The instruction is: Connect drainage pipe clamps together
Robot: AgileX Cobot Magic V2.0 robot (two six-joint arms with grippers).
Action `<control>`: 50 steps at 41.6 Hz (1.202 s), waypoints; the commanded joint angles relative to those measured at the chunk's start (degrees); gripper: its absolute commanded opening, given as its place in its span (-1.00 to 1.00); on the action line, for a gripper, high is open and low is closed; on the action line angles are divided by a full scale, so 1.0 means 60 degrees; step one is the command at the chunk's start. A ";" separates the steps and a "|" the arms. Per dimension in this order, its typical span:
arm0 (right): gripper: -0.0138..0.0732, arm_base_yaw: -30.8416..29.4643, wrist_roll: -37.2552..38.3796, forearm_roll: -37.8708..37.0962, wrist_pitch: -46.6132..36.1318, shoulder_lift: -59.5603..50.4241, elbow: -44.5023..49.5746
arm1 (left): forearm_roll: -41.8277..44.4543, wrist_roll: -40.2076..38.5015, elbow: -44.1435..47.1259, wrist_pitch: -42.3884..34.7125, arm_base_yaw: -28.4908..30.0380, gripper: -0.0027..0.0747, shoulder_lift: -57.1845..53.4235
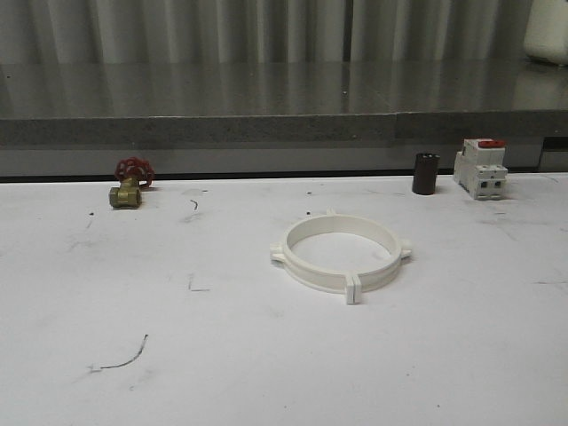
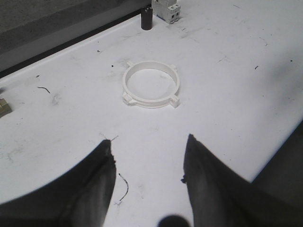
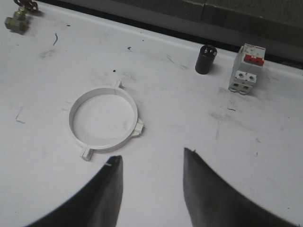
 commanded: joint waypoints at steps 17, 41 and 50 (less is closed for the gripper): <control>0.10 -0.0052 -0.0158 0.0410 -0.0567 -0.3865 0.2230 | -0.0123 -0.0014 -0.0236 -0.0672 0.0016 -0.07 -0.0029; 0.10 -0.0052 -0.0158 0.0410 -0.0690 -0.3909 0.2230 | -0.0123 -0.0014 -0.0236 -0.0672 0.0016 -0.07 -0.0029; 0.02 -0.0052 -0.0158 0.0410 -0.0680 -0.3909 0.2230 | -0.0123 -0.0014 -0.0236 -0.0708 0.0016 -0.12 -0.0029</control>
